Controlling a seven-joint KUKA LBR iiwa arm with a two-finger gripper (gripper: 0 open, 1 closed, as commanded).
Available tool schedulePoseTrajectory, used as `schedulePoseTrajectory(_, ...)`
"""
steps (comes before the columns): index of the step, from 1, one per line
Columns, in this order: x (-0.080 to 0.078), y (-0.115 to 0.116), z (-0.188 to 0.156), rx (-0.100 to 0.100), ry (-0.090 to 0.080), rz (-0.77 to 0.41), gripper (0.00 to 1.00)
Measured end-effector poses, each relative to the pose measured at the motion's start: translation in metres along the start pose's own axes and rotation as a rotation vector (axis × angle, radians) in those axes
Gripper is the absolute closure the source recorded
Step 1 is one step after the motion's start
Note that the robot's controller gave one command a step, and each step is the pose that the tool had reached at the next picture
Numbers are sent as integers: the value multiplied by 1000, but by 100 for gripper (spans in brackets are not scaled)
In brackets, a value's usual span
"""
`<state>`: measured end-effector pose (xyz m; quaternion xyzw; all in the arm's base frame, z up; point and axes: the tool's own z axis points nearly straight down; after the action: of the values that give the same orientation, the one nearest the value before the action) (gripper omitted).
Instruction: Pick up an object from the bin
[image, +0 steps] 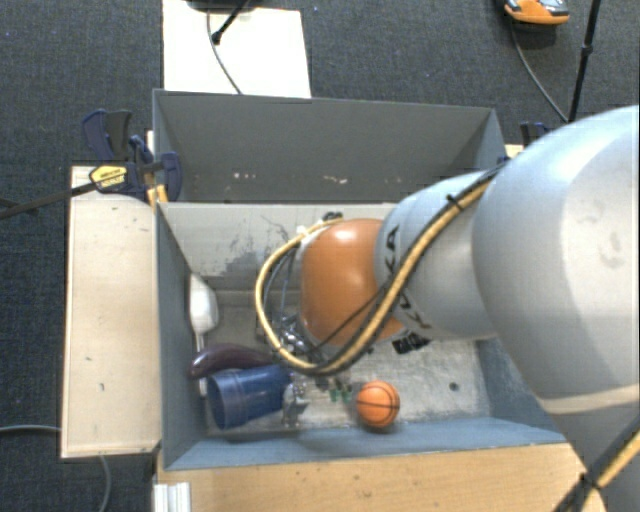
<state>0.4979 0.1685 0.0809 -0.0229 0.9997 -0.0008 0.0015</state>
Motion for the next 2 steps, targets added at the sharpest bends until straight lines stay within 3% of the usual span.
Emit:
schedulePoseTrajectory(1, 0, 0, 0, 0, 0, 1, 100)
schedulePoseTrajectory(2, 2, -3, -37, 1, 8, -11, 100)
